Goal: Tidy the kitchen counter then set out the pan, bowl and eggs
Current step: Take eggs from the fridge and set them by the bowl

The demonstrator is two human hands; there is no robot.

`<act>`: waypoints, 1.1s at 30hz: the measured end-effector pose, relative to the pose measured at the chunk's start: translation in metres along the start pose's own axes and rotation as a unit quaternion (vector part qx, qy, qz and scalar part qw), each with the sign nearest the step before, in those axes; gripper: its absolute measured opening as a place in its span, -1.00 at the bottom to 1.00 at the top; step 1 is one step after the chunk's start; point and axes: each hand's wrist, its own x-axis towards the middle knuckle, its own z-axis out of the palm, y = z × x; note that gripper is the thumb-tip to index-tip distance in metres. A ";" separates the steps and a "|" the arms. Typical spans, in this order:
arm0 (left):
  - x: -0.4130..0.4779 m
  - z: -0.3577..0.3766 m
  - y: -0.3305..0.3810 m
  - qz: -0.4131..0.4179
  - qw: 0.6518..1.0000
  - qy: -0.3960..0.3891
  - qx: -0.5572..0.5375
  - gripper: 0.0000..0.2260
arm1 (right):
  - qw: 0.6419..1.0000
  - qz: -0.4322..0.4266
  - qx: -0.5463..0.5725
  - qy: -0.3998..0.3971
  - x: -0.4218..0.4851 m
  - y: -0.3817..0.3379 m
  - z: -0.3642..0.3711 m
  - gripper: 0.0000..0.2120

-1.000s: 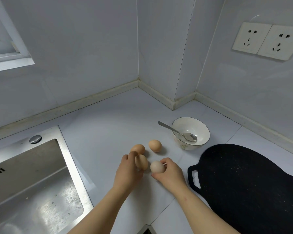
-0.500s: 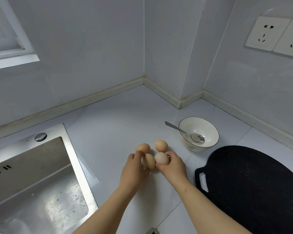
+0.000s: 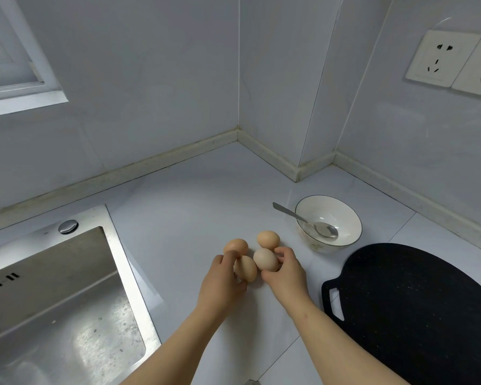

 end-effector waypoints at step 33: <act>-0.017 -0.009 0.004 -0.017 1.000 -0.010 -0.014 -0.46 | 1.000 0.013 -0.004 -0.001 -0.017 0.007 -0.016 -0.40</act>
